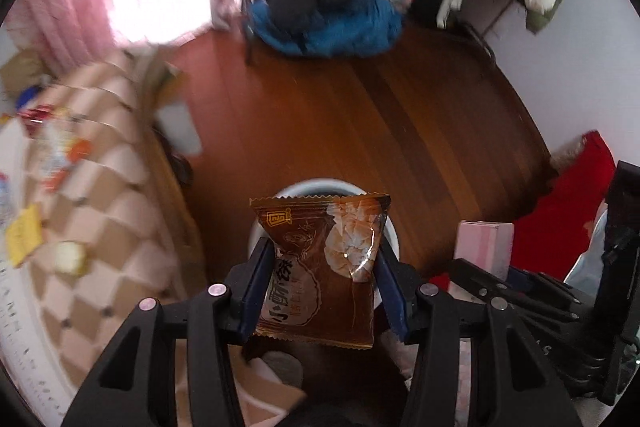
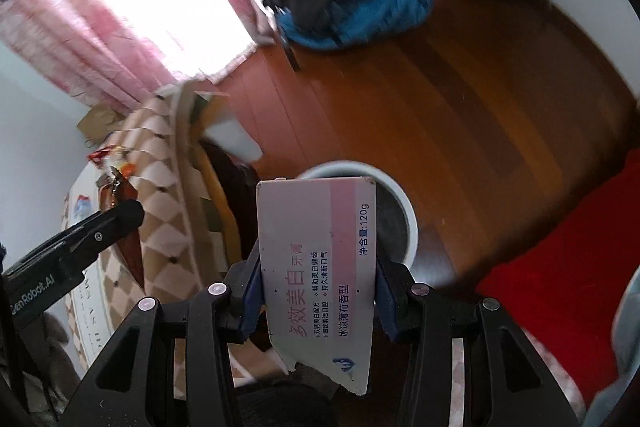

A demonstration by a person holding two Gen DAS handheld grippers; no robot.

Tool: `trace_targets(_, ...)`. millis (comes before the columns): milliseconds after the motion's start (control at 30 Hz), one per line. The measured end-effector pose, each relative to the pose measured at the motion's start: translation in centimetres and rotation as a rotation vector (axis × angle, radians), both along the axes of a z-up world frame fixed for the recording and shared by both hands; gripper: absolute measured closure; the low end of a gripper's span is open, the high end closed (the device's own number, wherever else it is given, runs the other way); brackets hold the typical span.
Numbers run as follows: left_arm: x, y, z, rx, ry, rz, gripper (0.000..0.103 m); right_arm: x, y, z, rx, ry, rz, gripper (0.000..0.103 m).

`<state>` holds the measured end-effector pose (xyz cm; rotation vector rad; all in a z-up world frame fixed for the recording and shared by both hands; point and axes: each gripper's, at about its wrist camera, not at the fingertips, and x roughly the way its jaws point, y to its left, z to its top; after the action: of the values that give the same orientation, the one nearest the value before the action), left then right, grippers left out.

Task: Collect trash
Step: 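Carry the pink box and snack bag over the bin and release both, then move both tools back toward the table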

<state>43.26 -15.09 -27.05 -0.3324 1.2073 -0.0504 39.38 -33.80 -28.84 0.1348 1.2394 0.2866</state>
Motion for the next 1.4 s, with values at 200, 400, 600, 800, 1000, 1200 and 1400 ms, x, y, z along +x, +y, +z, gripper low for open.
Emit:
trace_targets(200,3.9,-1.1,-5.9,-0.01,0.138,-0.039,0.055,3.6,-1.4,-6.7,-0.026,0.112,-0.01,0.054)
trace_targets(400,4.9,-1.3,-10.1,0.012,0.247,-0.04,0.024,6.5,-1.5,-13.3,-0.043,0.235,-0.018,0.054)
trace_targets(600,4.3,-0.4,-11.2,0.047,0.278,-0.007,0.003,8.0,-1.3,-18.2,-0.087,0.335,-0.026,0.027)
trace_targets(800,3.4,-0.3,-10.2,0.155,0.223,0.026,0.003,6.9,-1.9,-18.9,-0.131,0.351,-0.055,0.001)
trace_targets(1000,2.1,-0.9,-9.7,0.2,0.221,0.014,0.003,5.4,-1.9,-18.1,-0.188,0.328,-0.07,0.001)
trace_targets(1200,1.4,-1.6,-8.2,0.211,0.208,0.007,0.003,3.8,-1.6,-16.0,-0.231,0.281,-0.069,0.001)
trace_targets(1400,0.5,-2.0,-5.9,0.214,0.174,0.003,0.003,3.0,-1.7,-13.4,-0.237,0.247,-0.072,0.001)
